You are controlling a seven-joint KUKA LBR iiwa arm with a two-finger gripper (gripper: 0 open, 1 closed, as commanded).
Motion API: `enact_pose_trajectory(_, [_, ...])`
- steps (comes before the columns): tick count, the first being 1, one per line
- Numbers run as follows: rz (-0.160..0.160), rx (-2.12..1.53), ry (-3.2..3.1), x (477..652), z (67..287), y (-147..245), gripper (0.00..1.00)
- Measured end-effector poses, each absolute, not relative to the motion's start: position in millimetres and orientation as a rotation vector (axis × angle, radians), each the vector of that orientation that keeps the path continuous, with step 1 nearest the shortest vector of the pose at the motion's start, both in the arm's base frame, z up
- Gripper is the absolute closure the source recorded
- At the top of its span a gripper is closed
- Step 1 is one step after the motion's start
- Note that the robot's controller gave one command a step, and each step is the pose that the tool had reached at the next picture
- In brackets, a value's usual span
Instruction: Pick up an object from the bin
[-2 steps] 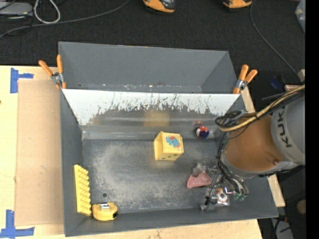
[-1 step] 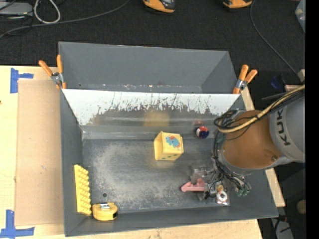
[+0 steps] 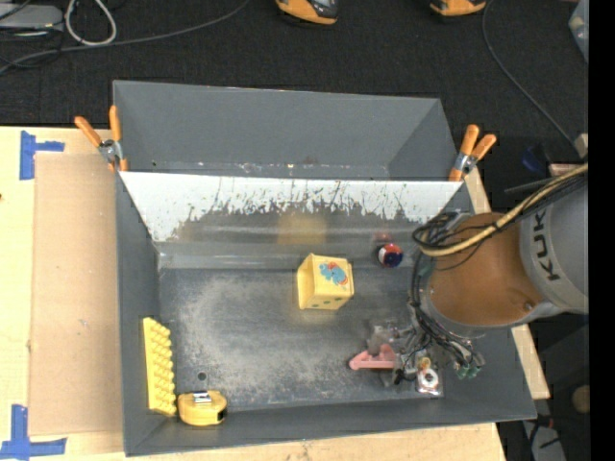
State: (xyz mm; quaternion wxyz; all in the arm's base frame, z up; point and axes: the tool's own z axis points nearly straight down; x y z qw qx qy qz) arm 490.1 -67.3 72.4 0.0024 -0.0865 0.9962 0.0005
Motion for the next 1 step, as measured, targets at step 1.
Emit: enact_pose_trajectory(1, [0.007, -0.274, 3.137, 486.3, 102.8, -66.1, 1.00])
